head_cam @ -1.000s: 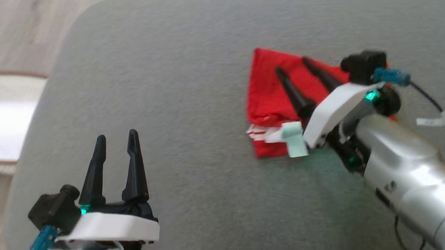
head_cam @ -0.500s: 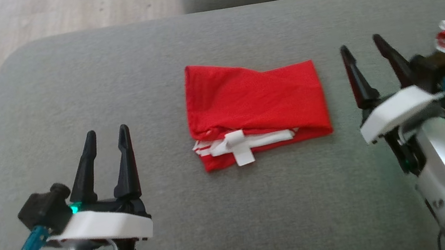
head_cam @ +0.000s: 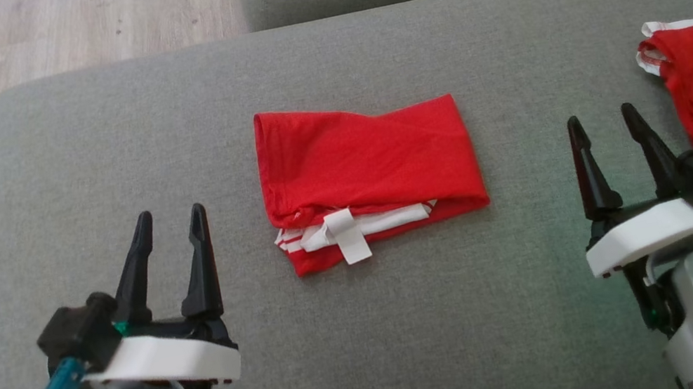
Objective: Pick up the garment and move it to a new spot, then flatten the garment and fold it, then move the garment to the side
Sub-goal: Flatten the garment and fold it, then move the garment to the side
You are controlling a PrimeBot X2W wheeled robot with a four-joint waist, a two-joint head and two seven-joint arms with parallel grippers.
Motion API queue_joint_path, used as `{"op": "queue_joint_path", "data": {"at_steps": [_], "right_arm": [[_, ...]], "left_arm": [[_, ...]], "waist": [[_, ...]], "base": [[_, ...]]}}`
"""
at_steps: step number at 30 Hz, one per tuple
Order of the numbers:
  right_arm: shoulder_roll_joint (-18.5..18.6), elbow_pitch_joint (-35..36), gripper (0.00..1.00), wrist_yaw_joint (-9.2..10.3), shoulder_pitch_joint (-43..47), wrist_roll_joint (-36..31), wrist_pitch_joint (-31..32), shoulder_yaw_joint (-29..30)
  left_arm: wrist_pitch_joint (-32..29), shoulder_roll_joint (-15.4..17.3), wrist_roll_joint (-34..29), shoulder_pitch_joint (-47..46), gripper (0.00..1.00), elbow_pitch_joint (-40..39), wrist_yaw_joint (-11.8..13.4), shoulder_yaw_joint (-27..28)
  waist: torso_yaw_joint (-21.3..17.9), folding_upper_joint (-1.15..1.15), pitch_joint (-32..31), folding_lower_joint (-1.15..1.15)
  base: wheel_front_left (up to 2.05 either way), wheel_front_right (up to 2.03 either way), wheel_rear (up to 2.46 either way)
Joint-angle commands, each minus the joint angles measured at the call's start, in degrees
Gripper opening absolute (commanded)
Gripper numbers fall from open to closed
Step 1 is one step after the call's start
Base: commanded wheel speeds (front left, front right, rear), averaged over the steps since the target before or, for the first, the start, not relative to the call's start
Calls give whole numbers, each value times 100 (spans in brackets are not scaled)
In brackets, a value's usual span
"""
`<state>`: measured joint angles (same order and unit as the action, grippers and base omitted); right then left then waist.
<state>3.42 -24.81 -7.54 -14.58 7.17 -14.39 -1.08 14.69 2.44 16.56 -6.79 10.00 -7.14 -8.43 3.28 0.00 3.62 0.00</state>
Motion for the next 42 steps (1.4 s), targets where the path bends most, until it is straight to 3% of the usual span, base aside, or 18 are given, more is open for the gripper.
{"op": "queue_joint_path", "data": {"at_steps": [1,14,20,28,32,33,34,42], "right_arm": [[-52,230,100,5,-155,32,-61,-150],[-54,-271,100,5,-698,-108,362,-310],[-54,-1048,100,5,-1161,-201,829,-256],[-54,-2177,100,5,-1698,309,1137,-192],[-54,-2709,100,5,-1898,574,1181,-514],[-54,-2785,56,5,-1932,592,1158,-582],[-54,-2843,0,5,-1974,549,1097,-635],[-36,-3000,0,5,-2355,-588,449,-951]], "left_arm": [[30,44,0,-161,100,-250,-35,218],[30,44,97,-450,100,-330,-35,-90],[30,44,169,-612,100,-287,-35,-287],[30,44,246,-749,100,-239,-35,-410],[30,44,253,-751,100,-225,-35,-405],[30,44,248,-747,100,-219,-35,-391],[30,44,242,-744,100,-214,-35,-385],[30,43,177,-718,100,-196,-35,-399]], "waist": [[12,0,21,0],[396,0,549,0],[700,0,811,0],[1005,0,974,0],[1027,0,959,0],[1004,0,943,0],[978,0,930,0],[513,0,708,0]], "base": [[0,0,0],[0,0,0],[0,0,0],[0,0,0],[0,0,0],[0,0,0],[0,0,0],[0,0,0]]}}
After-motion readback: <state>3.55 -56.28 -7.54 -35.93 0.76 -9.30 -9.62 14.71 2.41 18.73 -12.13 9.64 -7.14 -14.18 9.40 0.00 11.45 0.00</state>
